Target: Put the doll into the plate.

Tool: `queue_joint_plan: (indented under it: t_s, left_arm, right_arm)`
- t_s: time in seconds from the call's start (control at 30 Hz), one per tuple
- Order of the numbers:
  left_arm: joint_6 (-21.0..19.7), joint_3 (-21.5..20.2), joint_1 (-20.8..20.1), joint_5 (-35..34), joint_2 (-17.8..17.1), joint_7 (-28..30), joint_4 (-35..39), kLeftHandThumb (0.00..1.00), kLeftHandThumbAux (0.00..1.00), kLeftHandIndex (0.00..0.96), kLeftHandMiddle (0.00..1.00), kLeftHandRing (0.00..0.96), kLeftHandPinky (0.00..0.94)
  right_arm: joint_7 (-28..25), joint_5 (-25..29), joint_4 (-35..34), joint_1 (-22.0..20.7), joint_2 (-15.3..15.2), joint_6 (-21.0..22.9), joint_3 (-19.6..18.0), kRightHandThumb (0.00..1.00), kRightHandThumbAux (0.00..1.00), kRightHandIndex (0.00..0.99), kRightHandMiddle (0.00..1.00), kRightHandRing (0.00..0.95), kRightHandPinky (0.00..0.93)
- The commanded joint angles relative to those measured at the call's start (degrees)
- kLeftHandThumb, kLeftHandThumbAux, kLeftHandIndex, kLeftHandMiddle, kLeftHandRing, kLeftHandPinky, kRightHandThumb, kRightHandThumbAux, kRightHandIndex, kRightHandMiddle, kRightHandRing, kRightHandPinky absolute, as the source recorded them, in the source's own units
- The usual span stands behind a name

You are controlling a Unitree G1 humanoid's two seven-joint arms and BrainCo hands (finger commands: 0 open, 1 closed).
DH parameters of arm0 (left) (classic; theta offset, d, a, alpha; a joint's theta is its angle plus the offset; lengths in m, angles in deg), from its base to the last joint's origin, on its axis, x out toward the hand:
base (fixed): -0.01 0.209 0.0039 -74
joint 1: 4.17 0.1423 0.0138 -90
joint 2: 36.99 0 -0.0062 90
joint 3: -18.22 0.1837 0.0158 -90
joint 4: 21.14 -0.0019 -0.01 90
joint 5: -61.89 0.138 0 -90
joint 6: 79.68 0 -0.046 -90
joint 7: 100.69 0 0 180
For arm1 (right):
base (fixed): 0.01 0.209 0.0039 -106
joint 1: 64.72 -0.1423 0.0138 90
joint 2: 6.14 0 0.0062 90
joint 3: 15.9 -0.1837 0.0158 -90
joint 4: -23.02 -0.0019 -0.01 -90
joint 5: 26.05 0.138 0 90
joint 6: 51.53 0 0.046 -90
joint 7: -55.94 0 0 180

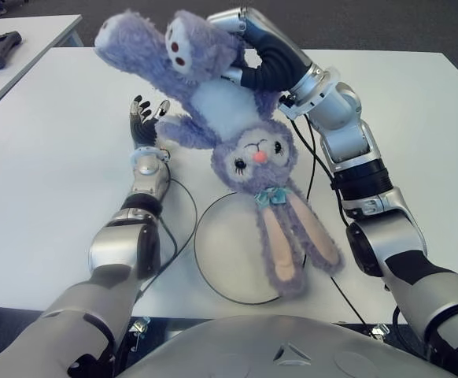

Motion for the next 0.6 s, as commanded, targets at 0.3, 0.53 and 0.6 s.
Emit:
queue_joint_plan:
  t_s: [0.3,0.53,0.6]
  left_arm:
    - [-9.11,0.85,10.79,0.51,6.42,-0.07,-8.44,0.0,0.528,0.104,0.176,0.147,0.132]
    - [-8.85,0.7,10.86,0.37,6.44,0.03,-8.43,0.0,0.512,0.102,0.175,0.146,0.133]
    - [-8.78,0.67,10.89,0.34,6.44,0.04,-8.42,0.0,0.513,0.101,0.174,0.146,0.131]
  right_arm:
    - [0.86,1.24,-0.73,-4.36,-3.47,-2.03,-3.44,0.72,0.71,0.441,0.865,0.861,0.874]
    - [0.78,0.78,-3.8,-3.78,-4.12,1.06,-3.97,0.723,0.708,0.441,0.86,0.861,0.874]
    - [1.32,0.53,-4.7,-3.51,-4.06,1.64,-4.17,0.723,0.708,0.442,0.85,0.855,0.861]
